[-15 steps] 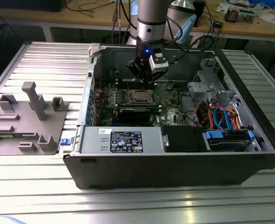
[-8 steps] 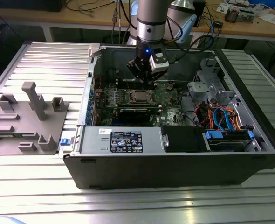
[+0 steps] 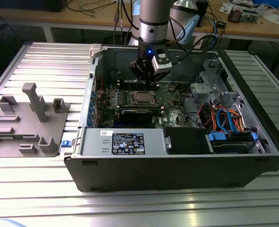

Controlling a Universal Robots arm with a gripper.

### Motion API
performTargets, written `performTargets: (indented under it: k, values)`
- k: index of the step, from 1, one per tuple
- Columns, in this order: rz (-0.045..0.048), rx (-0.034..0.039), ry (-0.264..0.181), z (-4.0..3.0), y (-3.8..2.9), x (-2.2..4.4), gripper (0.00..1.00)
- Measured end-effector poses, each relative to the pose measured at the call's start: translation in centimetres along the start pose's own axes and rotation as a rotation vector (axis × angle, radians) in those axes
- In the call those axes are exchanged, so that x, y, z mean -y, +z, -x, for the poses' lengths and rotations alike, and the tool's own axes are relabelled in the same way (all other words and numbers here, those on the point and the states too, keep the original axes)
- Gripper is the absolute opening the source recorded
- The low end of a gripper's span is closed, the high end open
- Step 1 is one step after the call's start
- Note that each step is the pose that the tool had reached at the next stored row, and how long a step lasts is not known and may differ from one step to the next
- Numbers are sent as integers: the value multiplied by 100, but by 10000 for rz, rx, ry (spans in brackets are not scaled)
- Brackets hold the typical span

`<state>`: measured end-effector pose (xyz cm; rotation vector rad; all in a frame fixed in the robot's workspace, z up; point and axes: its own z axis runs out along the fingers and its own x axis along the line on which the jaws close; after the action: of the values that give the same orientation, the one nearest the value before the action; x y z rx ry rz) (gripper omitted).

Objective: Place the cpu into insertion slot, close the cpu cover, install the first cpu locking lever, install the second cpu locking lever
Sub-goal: 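Install the first cpu locking lever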

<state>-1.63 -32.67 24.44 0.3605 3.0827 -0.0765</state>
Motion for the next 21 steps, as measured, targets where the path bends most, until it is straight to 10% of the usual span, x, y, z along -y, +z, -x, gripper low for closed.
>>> performTargets:
  k: [21]
  values:
    - [25,26,-594,0,0,0,11]
